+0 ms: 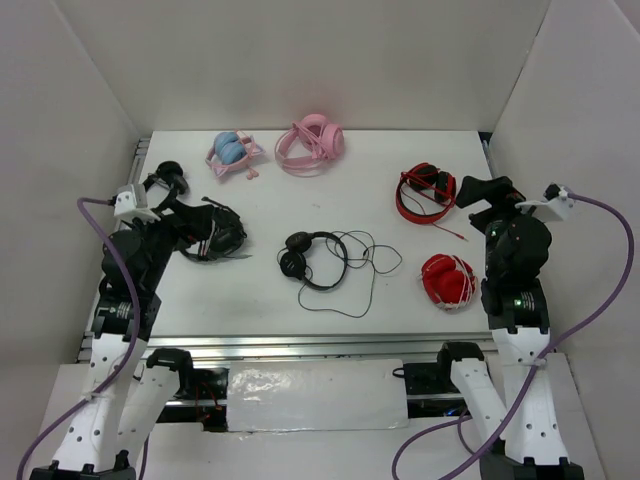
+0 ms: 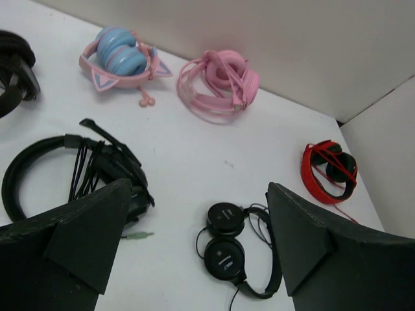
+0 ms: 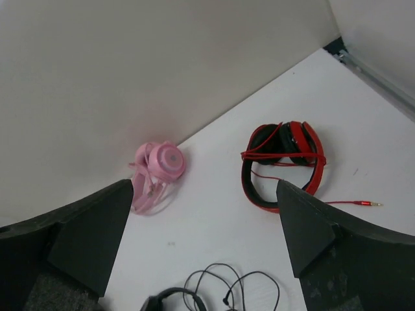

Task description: Wrap the headphones

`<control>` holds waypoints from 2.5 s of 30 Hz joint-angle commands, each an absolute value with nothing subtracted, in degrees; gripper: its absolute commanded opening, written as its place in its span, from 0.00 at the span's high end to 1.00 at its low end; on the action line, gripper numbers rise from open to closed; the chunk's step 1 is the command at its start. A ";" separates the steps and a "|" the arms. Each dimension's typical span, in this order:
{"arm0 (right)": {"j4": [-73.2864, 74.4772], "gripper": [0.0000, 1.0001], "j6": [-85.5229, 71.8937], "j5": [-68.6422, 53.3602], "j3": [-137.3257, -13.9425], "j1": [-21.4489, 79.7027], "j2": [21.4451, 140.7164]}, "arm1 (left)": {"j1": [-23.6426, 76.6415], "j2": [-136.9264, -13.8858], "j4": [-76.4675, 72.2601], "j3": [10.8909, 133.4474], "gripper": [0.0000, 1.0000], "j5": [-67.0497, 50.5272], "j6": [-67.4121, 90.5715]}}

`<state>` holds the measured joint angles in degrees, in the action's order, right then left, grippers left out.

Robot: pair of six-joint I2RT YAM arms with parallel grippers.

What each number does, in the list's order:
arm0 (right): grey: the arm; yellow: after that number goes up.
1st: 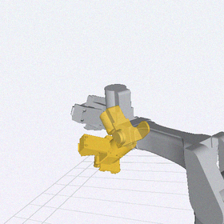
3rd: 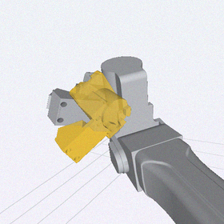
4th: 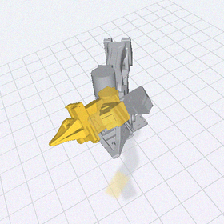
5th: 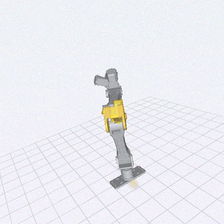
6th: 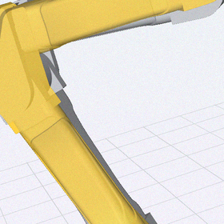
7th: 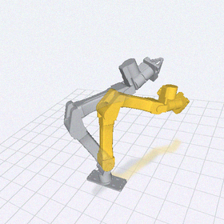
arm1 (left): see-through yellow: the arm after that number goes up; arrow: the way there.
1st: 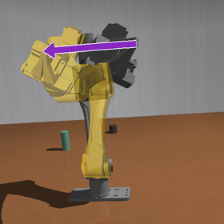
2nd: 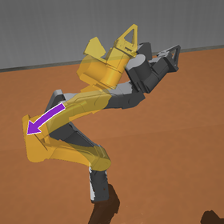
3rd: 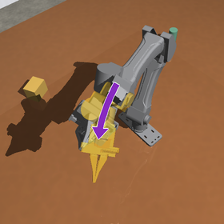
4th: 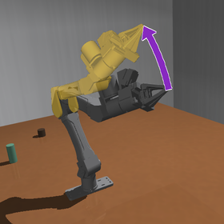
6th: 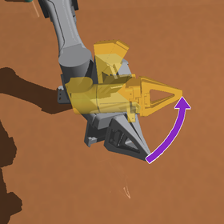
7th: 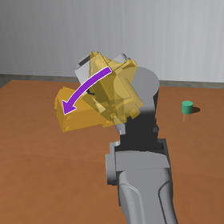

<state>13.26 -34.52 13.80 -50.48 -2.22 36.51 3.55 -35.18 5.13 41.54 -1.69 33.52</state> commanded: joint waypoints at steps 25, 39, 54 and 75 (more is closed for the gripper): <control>19.07 0.00 32.24 -35.32 -78.24 20.82 83.32 | 4.04 -31.99 25.75 48.52 0.01 5.54 35.86; 14.95 0.00 32.52 -23.49 -75.41 27.86 103.97 | 4.13 -33.13 21.74 44.22 0.01 1.08 38.14; 18.89 0.09 35.15 -6.87 -81.30 32.61 113.90 | 4.13 -36.47 11.88 39.73 0.01 2.37 37.97; 26.11 1.00 30.51 -12.31 -88.06 33.22 111.89 | 4.57 -43.68 4.30 37.70 0.01 -4.65 36.47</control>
<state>27.59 34.52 -12.45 -83.90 32.84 114.72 4.10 -43.38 7.20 36.36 -2.39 37.50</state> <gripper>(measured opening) 0.099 0.993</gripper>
